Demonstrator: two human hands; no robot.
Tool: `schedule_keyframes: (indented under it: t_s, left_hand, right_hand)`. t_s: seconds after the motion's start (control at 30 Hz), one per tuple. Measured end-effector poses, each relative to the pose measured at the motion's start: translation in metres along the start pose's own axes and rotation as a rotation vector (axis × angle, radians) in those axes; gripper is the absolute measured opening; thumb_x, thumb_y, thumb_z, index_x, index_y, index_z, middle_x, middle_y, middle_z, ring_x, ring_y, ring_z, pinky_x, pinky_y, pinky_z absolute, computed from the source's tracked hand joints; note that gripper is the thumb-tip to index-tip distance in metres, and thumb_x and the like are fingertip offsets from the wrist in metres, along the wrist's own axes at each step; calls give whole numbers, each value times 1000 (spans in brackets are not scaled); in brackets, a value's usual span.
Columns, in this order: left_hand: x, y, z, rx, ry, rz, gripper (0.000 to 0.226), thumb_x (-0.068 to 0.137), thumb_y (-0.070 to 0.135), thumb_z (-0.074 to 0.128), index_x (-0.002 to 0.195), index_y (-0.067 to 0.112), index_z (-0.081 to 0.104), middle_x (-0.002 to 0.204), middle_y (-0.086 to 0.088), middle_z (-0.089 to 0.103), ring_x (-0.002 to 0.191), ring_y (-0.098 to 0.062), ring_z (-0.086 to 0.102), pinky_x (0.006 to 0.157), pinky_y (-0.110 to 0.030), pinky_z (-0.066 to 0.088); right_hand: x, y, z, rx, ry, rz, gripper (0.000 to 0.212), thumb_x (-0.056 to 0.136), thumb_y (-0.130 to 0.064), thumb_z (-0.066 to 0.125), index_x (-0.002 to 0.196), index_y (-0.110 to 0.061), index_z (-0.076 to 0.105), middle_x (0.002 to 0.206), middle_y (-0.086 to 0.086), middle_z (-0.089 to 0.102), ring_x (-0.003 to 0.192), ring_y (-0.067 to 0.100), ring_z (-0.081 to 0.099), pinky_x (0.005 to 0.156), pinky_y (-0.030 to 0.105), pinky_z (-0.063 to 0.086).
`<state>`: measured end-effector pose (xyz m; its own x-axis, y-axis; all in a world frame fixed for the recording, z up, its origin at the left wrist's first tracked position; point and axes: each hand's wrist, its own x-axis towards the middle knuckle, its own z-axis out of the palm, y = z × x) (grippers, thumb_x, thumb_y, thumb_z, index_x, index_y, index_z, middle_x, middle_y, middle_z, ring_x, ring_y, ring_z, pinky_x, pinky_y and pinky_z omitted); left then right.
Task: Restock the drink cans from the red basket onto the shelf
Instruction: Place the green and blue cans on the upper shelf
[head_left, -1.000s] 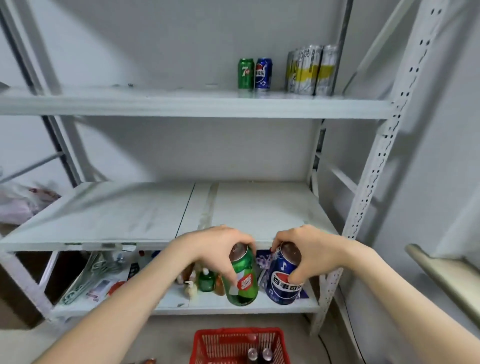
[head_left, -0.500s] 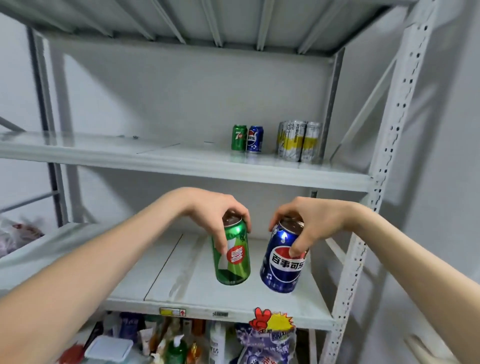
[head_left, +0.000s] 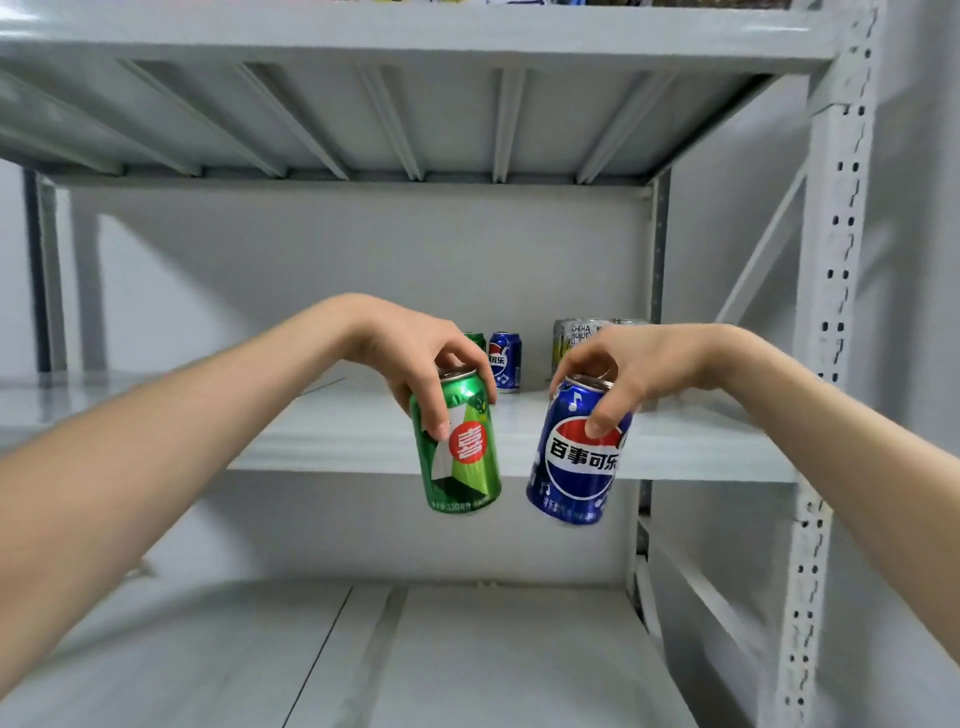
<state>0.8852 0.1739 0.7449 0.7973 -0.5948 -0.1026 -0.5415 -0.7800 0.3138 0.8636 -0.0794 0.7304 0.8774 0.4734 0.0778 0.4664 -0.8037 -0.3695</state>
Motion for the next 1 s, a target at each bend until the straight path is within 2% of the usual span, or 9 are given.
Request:
schedule_keyframes:
  t_s: [0.37, 0.73, 0.87, 1.0]
  left_hand:
    - [88, -61, -73, -106, 80, -100, 50, 74, -3, 78, 117, 21, 64, 115, -5, 69, 109, -28, 67, 83, -42, 59]
    - [191, -101, -106, -105, 58, -239, 49, 76, 1, 77, 117, 23, 61, 119, -10, 67, 107, -28, 67, 78, -36, 59]
    - [221, -114, -113, -81, 35, -288, 50, 76, 2, 78, 117, 23, 60, 121, -8, 66, 106, -26, 67, 80, -38, 60]
    - [247, -129, -114, -78, 24, -337, 55, 76, 3, 78, 124, 22, 59, 121, -7, 65, 106, -26, 67, 87, -43, 58]
  right_hand:
    - [95, 34, -54, 9, 108, 31, 41, 76, -11, 78, 114, -9, 62, 103, 4, 71, 88, 19, 71, 69, 30, 59]
    - [205, 89, -83, 21, 41, 48, 44, 78, -9, 77, 117, -7, 59, 104, 5, 68, 87, 17, 70, 66, 29, 59]
    - [246, 102, -81, 9, 12, 65, 48, 77, -10, 77, 121, -6, 56, 113, 9, 66, 94, 21, 68, 73, 36, 61]
    - [282, 109, -72, -3, -16, 83, 49, 79, -10, 76, 123, -4, 54, 109, 7, 65, 88, 17, 66, 64, 30, 60]
